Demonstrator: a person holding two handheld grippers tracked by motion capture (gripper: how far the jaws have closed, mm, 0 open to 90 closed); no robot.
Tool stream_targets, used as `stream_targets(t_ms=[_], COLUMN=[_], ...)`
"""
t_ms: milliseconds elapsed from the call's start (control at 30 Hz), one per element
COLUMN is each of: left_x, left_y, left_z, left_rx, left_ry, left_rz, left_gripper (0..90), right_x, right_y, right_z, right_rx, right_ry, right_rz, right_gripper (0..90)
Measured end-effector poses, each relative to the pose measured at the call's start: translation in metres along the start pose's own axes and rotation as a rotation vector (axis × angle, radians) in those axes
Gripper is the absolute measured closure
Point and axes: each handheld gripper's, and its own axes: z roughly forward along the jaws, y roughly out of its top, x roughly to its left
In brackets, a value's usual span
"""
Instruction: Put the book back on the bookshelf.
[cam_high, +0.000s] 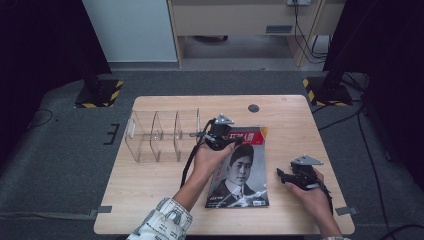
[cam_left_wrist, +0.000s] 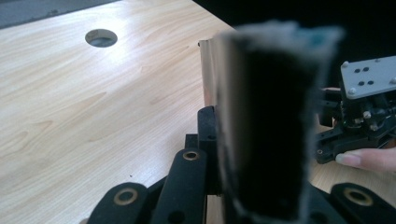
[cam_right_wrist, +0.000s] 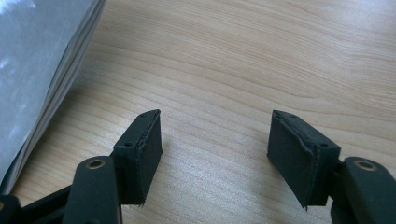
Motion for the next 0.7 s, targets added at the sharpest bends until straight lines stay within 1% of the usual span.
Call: stream_targets(t_ms=[100,533,700], left_x=[0.000,0.002,0.001], left_y=[0.002,0.005,0.009], left_z=[-0.003,-0.011,-0.016], left_rx=[-0.010,-0.042,-0.053], left_ry=[0.001,-0.009,-0.010], left_rz=[0.004,-0.004,0.002], left_gripper=[86.2,86.3,86.3], right_x=[0.000,0.000,0.000], right_y=[0.000,0.000,0.000], right_z=[0.000,0.000,0.000], right_rx=[0.000,-0.002,-0.003], right_ry=[0.000,0.000,0.000], right_rz=[-0.001,-0.006,-0.009], right_gripper=[35.3,35.3,35.2])
